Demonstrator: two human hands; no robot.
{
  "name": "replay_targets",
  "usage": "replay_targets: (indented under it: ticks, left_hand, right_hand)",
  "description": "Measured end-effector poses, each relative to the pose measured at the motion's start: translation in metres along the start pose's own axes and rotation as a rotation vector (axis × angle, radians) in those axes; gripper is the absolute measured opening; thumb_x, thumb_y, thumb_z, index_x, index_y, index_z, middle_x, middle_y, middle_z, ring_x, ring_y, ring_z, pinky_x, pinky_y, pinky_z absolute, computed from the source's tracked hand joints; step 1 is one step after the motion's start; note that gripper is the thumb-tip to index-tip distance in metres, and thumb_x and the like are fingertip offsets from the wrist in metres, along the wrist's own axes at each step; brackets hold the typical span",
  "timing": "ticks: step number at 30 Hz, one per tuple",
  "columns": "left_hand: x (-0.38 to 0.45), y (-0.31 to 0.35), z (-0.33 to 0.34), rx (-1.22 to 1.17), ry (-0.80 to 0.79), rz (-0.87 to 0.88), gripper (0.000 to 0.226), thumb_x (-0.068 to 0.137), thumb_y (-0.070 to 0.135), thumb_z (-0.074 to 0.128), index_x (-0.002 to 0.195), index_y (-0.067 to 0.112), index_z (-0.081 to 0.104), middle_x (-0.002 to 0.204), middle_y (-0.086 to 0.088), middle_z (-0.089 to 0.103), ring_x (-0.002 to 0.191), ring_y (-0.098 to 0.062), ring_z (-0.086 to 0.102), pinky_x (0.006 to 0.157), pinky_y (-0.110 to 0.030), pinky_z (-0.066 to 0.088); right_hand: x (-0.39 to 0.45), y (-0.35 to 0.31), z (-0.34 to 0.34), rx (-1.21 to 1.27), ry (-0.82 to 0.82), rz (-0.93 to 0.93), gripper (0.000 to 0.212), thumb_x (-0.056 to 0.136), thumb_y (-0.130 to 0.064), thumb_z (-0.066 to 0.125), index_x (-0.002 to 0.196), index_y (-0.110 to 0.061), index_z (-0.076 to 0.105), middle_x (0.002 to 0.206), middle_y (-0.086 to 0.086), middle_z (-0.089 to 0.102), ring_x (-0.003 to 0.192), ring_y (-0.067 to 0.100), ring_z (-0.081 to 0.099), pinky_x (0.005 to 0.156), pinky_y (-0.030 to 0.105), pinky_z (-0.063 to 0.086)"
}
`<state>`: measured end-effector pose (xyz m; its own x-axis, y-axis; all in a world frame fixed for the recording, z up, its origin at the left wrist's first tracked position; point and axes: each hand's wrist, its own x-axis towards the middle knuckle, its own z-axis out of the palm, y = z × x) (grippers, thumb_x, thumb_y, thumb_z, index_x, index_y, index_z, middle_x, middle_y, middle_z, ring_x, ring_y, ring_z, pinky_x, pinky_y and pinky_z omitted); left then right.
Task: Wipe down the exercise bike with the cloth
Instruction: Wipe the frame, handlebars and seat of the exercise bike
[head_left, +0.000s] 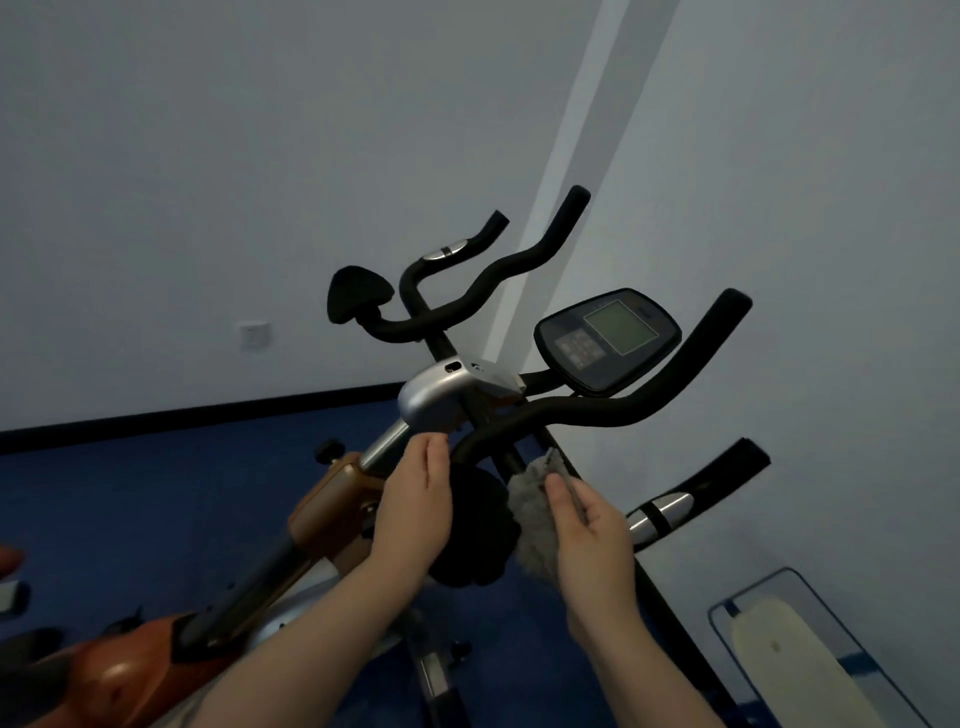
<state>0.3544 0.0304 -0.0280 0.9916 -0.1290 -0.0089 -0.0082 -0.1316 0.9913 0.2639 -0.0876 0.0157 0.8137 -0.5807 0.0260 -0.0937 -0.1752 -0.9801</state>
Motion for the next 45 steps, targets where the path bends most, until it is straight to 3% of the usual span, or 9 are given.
replay_targets:
  ticks: [5, 9, 18, 22, 25, 29, 36, 40, 45]
  left_hand:
    - [-0.066, 0.020, 0.003, 0.053, 0.023, 0.321, 0.041, 0.094, 0.054, 0.045, 0.133, 0.041, 0.050, 0.145, 0.023, 0.041, 0.138, 0.002, 0.032, 0.113, -0.028, 0.027]
    - [-0.113, 0.033, -0.004, -0.145, -0.226, 0.199, 0.044, 0.083, 0.056, 0.062, 0.125, 0.048, 0.053, 0.129, 0.017, 0.057, 0.124, -0.007, 0.053, 0.103, -0.038, 0.046]
    - [-0.171, 0.020, -0.038, -0.142, -0.123, -0.006, 0.037, 0.078, 0.042, 0.069, 0.078, 0.014, 0.046, 0.069, 0.002, 0.054, 0.068, -0.009, 0.054, 0.061, -0.022, 0.046]
    - [-0.180, 0.015, -0.059, -0.173, -0.128, -0.043, 0.033, 0.073, 0.042, 0.068, 0.075, 0.014, 0.051, 0.073, 0.011, 0.064, 0.071, -0.004, 0.062, 0.063, -0.015, 0.048]
    - [-0.178, 0.007, -0.082, -0.224, -0.116, -0.109, 0.031, 0.067, 0.043, 0.071, 0.073, 0.016, 0.055, 0.096, 0.005, 0.074, 0.093, -0.010, 0.070, 0.077, -0.029, 0.055]
    - [-0.167, 0.004, -0.114, -0.131, -0.108, -0.089, 0.023, 0.064, 0.049, 0.070, 0.061, 0.030, 0.057, 0.064, 0.009, 0.062, 0.063, -0.007, 0.062, 0.058, -0.020, 0.049]
    - [-0.155, 0.003, -0.195, -0.099, -0.164, -0.119, 0.035, 0.062, 0.054, 0.074, 0.074, 0.025, 0.061, 0.088, -0.014, 0.069, 0.091, -0.036, 0.066, 0.081, -0.054, 0.054]
    - [-0.154, -0.008, -0.239, -0.102, -0.210, -0.164, 0.040, 0.064, 0.058, 0.069, 0.082, 0.023, 0.063, 0.082, -0.008, 0.072, 0.081, -0.028, 0.070, 0.067, -0.040, 0.055]
    - [-0.152, -0.049, -0.248, -0.160, -0.196, -0.521, 0.027, 0.090, 0.037, 0.065, 0.093, 0.010, 0.071, 0.087, -0.015, 0.074, 0.082, -0.031, 0.071, 0.065, -0.040, 0.058]
  right_hand:
    - [-0.017, -0.024, -0.023, 0.245, -0.090, 0.080, 0.030, 0.098, -0.039, 0.050, 0.094, -0.025, 0.076, 0.094, 0.004, 0.076, 0.089, 0.018, 0.073, 0.072, 0.032, 0.057]
    - [-0.048, -0.026, -0.023, 0.355, -0.315, 0.157, 0.032, 0.098, -0.040, 0.046, 0.094, -0.029, 0.076, 0.099, 0.007, 0.075, 0.093, 0.021, 0.072, 0.073, 0.033, 0.057]
    - [-0.091, 0.001, -0.011, 0.625, -0.445, 0.428, 0.038, 0.093, -0.036, 0.051, 0.094, -0.008, 0.076, 0.102, 0.023, 0.072, 0.094, 0.034, 0.071, 0.068, 0.036, 0.059]
    - [-0.104, 0.006, -0.006, 0.609, -0.405, 0.485, 0.044, 0.100, -0.037, 0.045, 0.107, -0.001, 0.069, 0.105, 0.026, 0.070, 0.098, 0.038, 0.070, 0.082, 0.047, 0.056]
    - [-0.104, 0.008, -0.016, 0.610, -0.339, 0.464, 0.043, 0.101, -0.039, 0.044, 0.113, -0.004, 0.067, 0.105, 0.021, 0.072, 0.096, 0.032, 0.071, 0.072, 0.040, 0.060]
    - [-0.109, 0.013, -0.028, 0.563, -0.236, 0.449, 0.034, 0.100, -0.039, 0.046, 0.112, -0.017, 0.069, 0.106, 0.007, 0.074, 0.093, 0.016, 0.072, 0.063, 0.023, 0.057]
    - [-0.164, 0.022, 0.000, 0.547, -0.167, 0.477, 0.035, 0.101, -0.036, 0.043, 0.118, -0.017, 0.066, 0.113, 0.003, 0.073, 0.102, 0.016, 0.070, 0.077, 0.029, 0.055]
    - [-0.196, 0.022, 0.024, 0.489, -0.012, 0.454, 0.036, 0.101, -0.040, 0.044, 0.111, -0.019, 0.071, 0.107, 0.004, 0.074, 0.097, 0.017, 0.071, 0.070, 0.029, 0.057]
    - [-0.227, 0.036, 0.054, 0.110, 0.100, 0.607, 0.038, 0.101, -0.044, 0.045, 0.098, -0.020, 0.075, 0.098, 0.008, 0.075, 0.091, 0.027, 0.071, 0.079, 0.040, 0.059]
